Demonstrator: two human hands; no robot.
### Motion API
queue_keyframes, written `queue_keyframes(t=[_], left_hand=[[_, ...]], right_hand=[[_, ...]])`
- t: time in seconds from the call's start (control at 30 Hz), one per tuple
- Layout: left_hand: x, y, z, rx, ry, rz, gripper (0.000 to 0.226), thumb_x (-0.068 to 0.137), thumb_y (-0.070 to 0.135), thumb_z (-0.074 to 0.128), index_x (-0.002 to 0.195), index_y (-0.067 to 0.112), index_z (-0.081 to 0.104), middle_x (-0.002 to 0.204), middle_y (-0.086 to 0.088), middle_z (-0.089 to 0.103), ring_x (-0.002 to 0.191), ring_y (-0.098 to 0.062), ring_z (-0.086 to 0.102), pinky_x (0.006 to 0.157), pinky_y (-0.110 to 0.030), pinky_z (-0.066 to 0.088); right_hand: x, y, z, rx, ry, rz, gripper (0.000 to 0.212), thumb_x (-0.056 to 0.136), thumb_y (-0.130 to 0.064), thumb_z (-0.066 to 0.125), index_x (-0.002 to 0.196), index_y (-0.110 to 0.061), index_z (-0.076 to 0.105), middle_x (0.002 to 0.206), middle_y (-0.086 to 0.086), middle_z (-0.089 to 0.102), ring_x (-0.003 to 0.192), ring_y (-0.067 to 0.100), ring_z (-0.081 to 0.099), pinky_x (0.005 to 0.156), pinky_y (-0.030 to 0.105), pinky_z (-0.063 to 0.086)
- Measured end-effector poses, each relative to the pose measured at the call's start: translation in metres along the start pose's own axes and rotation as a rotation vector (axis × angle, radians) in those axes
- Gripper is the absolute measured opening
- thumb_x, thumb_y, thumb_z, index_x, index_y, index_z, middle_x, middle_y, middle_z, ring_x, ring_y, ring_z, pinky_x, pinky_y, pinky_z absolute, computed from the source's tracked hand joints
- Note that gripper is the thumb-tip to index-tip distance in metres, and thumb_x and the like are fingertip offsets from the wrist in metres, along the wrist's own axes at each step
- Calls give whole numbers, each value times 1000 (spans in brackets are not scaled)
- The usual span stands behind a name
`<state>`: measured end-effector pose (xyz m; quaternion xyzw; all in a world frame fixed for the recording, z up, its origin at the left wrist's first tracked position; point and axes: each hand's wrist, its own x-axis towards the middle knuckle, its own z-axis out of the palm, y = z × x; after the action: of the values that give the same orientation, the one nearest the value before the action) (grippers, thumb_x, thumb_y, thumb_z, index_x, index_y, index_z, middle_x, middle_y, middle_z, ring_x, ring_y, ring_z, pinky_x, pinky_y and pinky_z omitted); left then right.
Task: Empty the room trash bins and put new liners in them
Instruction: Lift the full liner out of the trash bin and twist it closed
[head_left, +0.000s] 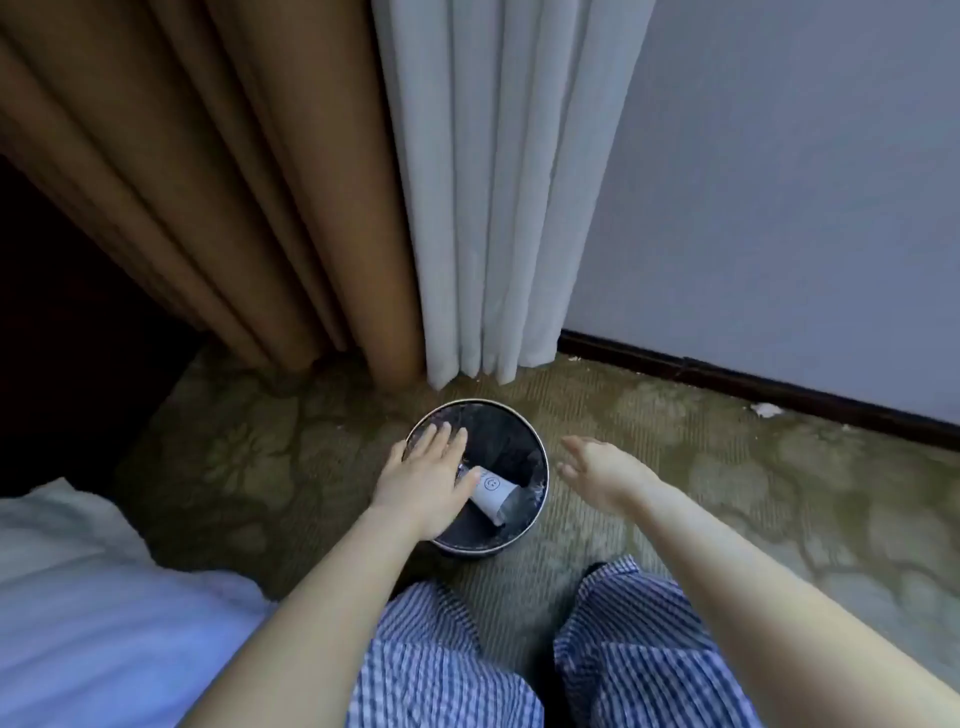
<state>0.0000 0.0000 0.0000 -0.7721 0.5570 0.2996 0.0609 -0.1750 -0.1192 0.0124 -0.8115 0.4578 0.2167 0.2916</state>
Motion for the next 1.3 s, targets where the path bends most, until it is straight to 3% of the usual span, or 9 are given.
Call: queue_keyframes(t=[0.23,0.4,0.47,0.53,0.7,0.87,1.0,1.13,1.3], left_hand=[[43,-32,57,-65,-190,-276,69,99,53,20,152,17,-4,160,-9,-6,147,-25,-5,116,-46,5],[66,-58,85,-236,-174,-512,82,97,53,30,149,5,-10,158,-17,1,146,-31,6,115,-46,11],[74,-74,100,-405,-172,-557,80,96,51,38,151,5,2,154,-18,23,140,-32,26,114,-45,21],[80,-85,114,-607,-192,-551,64,95,42,47,145,6,30,141,-16,46,129,-32,44,109,-44,33],[86,-95,121,-692,-157,-508,32,97,25,49,118,4,61,117,-15,64,110,-31,58,97,-37,44],[89,-92,117,-653,-107,-564,27,97,15,46,102,-4,64,105,-19,65,100,-35,60,82,-32,43],[90,-87,111,-626,-74,-588,26,97,15,45,100,-4,63,105,-20,64,100,-36,59,80,-32,42],[79,-87,92,-596,-24,-607,35,96,11,44,62,8,52,74,-11,59,82,-31,59,69,-30,41],[64,-92,82,-860,4,-568,27,97,12,47,72,10,58,88,-13,66,84,-28,66,89,-43,52]], right_hand=[[57,19,54,140,-91,109,52,101,-30,38,148,-13,24,138,19,49,125,34,48,96,38,41],[96,25,91,373,-106,252,44,99,-30,43,137,-8,40,130,21,54,114,38,53,81,38,47],[109,24,98,448,-88,299,40,98,-29,45,129,-3,46,122,20,56,103,35,56,74,40,51],[119,25,102,480,-65,330,36,98,-26,43,124,-1,48,115,20,56,96,36,58,73,45,56],[131,32,109,513,-46,353,32,101,-20,37,120,1,51,110,24,57,76,35,60,55,41,56],[136,36,111,440,31,289,30,99,-17,39,108,4,58,107,29,62,93,42,62,80,43,51],[133,36,108,420,33,290,28,99,-17,41,100,4,58,105,26,62,98,40,59,74,35,42],[126,35,103,396,21,292,27,99,-19,40,84,-1,52,89,20,59,88,38,62,68,34,44],[112,38,86,400,54,274,30,94,-10,41,75,0,61,86,21,67,83,37,64,71,39,52]])
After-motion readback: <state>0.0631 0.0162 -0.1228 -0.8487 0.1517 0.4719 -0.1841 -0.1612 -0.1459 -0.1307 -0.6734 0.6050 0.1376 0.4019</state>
